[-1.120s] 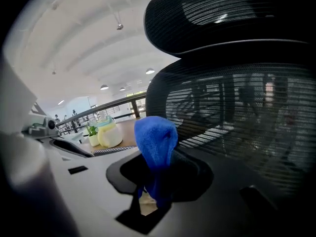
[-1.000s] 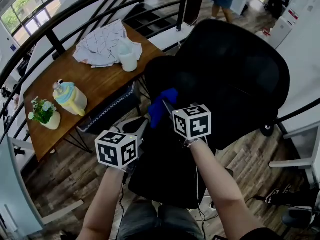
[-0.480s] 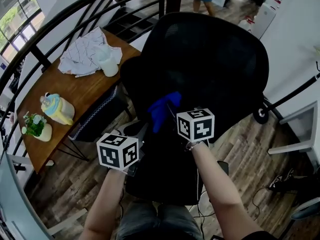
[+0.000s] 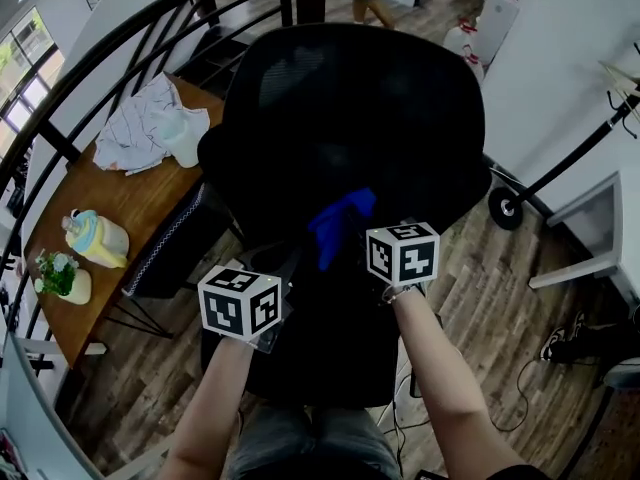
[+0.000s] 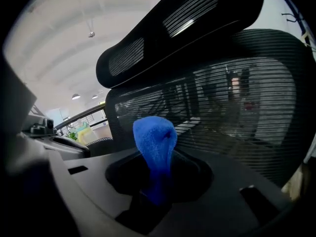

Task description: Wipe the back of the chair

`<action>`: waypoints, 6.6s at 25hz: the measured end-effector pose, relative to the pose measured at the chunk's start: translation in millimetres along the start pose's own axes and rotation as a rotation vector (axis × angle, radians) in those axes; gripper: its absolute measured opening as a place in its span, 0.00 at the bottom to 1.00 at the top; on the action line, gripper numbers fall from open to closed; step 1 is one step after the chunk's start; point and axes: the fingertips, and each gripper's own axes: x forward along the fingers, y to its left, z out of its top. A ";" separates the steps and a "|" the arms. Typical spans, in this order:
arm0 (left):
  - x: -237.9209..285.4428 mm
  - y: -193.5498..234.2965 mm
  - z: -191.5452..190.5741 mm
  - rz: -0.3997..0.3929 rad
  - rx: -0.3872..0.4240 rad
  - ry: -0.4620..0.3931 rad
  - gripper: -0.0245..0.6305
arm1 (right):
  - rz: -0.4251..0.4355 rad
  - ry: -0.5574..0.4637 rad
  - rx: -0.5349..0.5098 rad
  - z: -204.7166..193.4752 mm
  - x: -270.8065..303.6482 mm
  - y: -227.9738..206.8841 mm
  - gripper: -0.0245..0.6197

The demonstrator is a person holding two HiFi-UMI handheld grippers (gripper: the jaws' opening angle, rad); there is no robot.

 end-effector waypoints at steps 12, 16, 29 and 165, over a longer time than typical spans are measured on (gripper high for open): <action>42.0 -57.0 0.4 -0.097 0.075 0.060 0.11 | -0.148 -0.019 0.072 -16.6 -61.8 -86.5 0.23; 60.7 -85.1 -2.0 -0.152 0.112 0.084 0.11 | -0.191 -0.031 0.122 -24.0 -80.6 -110.4 0.23; 88.0 -122.5 -25.0 -0.241 0.149 0.166 0.11 | -0.326 -0.052 0.236 -47.8 -127.1 -170.7 0.23; -2.0 -97.9 -14.8 -0.240 0.114 0.058 0.11 | -0.115 -0.203 0.183 -17.6 -195.4 0.8 0.22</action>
